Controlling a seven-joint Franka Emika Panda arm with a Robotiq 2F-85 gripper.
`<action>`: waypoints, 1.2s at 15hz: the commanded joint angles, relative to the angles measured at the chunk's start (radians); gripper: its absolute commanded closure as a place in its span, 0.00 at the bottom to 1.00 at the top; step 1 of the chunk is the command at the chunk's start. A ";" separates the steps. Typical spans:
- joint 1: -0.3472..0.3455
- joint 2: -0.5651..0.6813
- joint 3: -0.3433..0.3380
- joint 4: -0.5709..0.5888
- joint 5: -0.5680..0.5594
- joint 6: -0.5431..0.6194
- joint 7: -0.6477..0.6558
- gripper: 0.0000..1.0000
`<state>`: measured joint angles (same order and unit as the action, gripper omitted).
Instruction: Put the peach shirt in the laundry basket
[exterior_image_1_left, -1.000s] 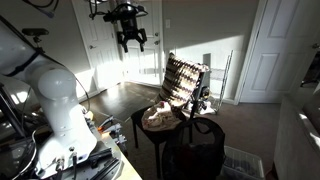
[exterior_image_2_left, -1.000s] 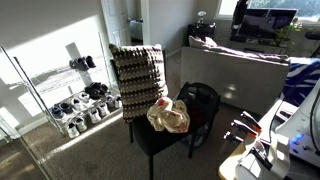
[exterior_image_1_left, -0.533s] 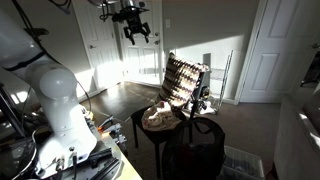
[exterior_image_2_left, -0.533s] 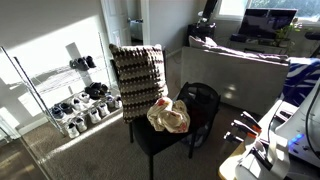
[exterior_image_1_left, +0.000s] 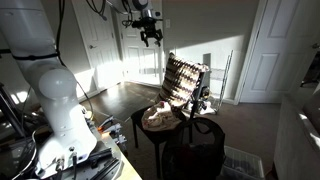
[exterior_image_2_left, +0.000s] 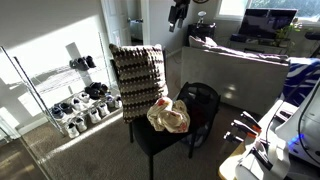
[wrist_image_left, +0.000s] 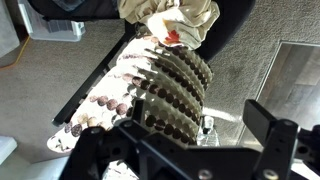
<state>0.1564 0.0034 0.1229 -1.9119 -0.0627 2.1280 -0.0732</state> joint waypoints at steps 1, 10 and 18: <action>-0.005 0.121 0.003 0.098 -0.021 -0.027 0.096 0.00; 0.018 0.268 0.000 0.178 0.003 -0.020 0.146 0.00; 0.021 0.298 0.002 0.212 0.012 -0.029 0.149 0.00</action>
<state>0.1746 0.2867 0.1240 -1.6999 -0.0515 2.0841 0.0722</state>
